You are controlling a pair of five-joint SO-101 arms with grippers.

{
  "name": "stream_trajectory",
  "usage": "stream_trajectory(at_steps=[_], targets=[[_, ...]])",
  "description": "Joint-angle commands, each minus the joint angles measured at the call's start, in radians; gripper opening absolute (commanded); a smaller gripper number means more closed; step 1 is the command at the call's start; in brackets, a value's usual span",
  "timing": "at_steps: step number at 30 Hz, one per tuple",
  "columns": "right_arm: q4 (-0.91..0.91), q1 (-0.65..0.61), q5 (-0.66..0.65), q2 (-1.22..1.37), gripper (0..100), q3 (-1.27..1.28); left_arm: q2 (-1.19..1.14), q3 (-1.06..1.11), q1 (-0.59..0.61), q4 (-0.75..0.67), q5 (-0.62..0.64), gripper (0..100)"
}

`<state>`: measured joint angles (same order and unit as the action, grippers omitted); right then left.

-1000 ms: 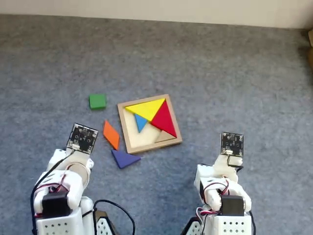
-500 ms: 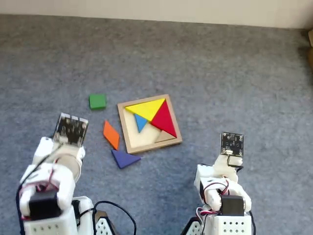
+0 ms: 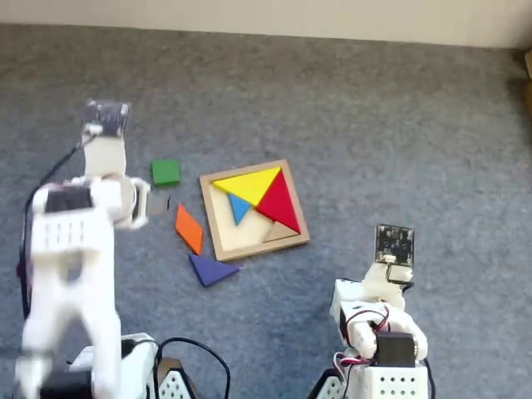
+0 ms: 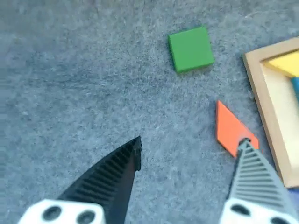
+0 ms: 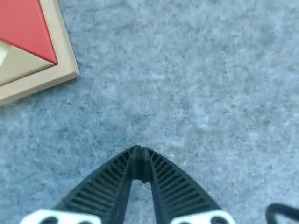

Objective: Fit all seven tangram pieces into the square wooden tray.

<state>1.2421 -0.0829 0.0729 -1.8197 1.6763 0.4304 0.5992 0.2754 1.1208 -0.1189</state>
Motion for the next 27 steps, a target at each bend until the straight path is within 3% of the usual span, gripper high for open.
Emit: stream_trajectory(at_steps=[1,13,27], targets=[[0.004,0.010,0.011,-0.013,1.2,0.143,-0.203,-0.186,0.012,-0.017,0.040,34],[0.005,0.010,0.011,-0.013,1.2,0.143,-0.680,-0.562,-0.031,-0.017,0.104,34],[0.005,0.010,0.011,-0.013,1.2,0.143,-0.938,-0.803,-0.047,-0.017,0.106,34]])
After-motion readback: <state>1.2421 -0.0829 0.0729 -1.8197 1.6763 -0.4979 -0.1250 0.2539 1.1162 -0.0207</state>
